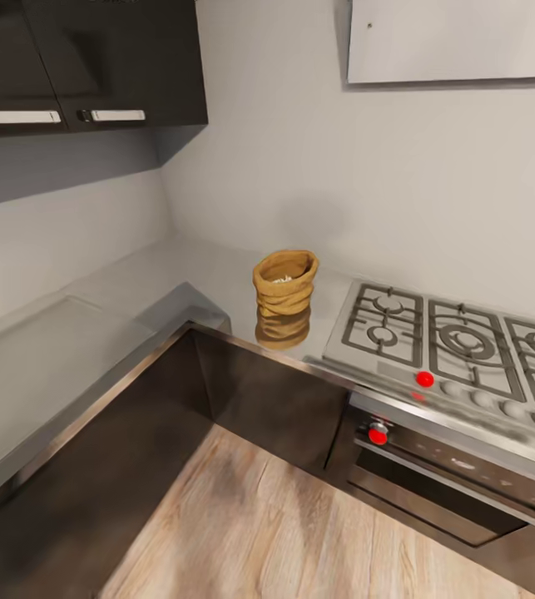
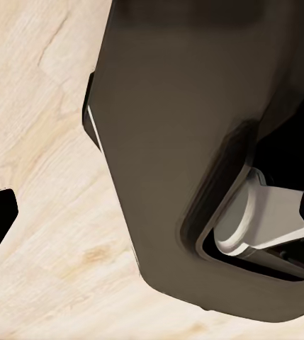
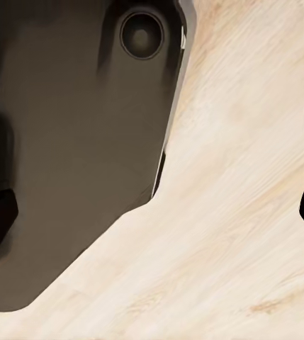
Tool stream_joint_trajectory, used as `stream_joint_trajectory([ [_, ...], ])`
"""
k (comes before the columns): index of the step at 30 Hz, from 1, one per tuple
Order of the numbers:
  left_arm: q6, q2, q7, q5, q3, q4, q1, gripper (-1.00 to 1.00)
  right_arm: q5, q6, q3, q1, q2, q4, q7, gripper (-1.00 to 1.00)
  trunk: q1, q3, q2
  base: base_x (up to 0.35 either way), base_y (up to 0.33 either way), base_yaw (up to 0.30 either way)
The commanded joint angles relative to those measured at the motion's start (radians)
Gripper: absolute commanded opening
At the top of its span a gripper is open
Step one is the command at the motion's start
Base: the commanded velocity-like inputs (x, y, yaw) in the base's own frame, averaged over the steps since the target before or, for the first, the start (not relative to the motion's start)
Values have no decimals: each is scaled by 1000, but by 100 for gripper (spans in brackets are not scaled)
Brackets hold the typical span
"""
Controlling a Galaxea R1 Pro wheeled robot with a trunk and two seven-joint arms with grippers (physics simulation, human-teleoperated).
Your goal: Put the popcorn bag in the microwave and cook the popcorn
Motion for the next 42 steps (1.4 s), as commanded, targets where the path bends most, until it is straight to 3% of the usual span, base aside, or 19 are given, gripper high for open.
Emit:
stream_joint_trajectory([
  [1,-3,0,2,4,1,0,0,100,5,-3,-7,-1,0,-1,6,100,-1,-1,-1,-345,0,0],
  [3,-3,-1,4,3,1,0,0,100,7,3,-5,-3,26,-40,9,100,-1,-1,-1,-345,0,0],
  [4,-3,-1,4,3,1,0,0,100,18,18,-4,-3,62,-101,11,100,-1,-1,-1,-318,0,0],
  [5,-3,-1,4,2,1,0,0,100,28,36,-4,-3,79,-136,11,100,-1,-1,-1,-220,0,0],
  [9,-3,-7,4,1,1,0,0,100,81,204,-3,-4,200,-387,22,100,-1,-1,-1,-56,0,0],
  [11,-3,-9,5,0,0,0,0,100,86,274,20,-4,242,-496,58,100,-1,-1,-1,-9,0,0],
  [12,-3,-9,5,0,1,0,0,100,86,303,46,-4,243,-537,77,100,-1,-1,-1,-4,0,0],
  [13,-3,-9,5,0,1,0,0,100,83,343,87,-4,243,-589,104,100,-1,-1,-1,-3,0,0],
  [15,-3,-10,6,-1,0,0,0,100,62,505,219,-4,243,-769,213,100,-1,-1,-1,-1,0,0],
  [17,-3,-10,6,-1,0,0,0,100,8,667,327,-4,243,-945,341,100,-1,-1,-1,0,0,0],
  [19,-3,-10,6,0,1,0,0,100,-40,798,427,-3,243,-1083,423,100,-1,-1,-1,0,0,0],
  [22,-3,-10,6,1,1,0,0,100,-113,979,572,-6,243,-1238,467,100,-1,-1,-1,0,0,0],
  [23,-3,-10,6,1,0,0,0,100,-129,1022,604,-19,243,-1267,470,100,-1,-1,-1,0,0,0],
  [25,-3,-10,6,1,0,0,0,100,-173,1145,680,-116,243,-1317,474,100,-1,-1,-1,0,0,0],
  [26,-3,-10,6,1,0,0,0,100,-198,1201,699,-183,243,-1326,475,100,-1,-1,-1,0,0,0],
  [31,-3,-10,6,1,-1,0,0,100,-299,1201,718,-439,243,-1329,476,100,-1,-1,-1,0,0,0],
  [33,-3,-10,6,1,0,0,0,100,-313,1201,719,-524,243,-1327,473,100,-1,-1,-1,0,0,0],
  [35,-3,-10,6,2,2,0,0,100,-318,1201,716,-755,243,-1222,469,100,-1,-1,-1,0,0,0],
  [42,-3,-10,6,2,2,-1,0,100,-311,1201,695,-986,243,-1093,433,100,-1,-1,-1,0,0,0],
])
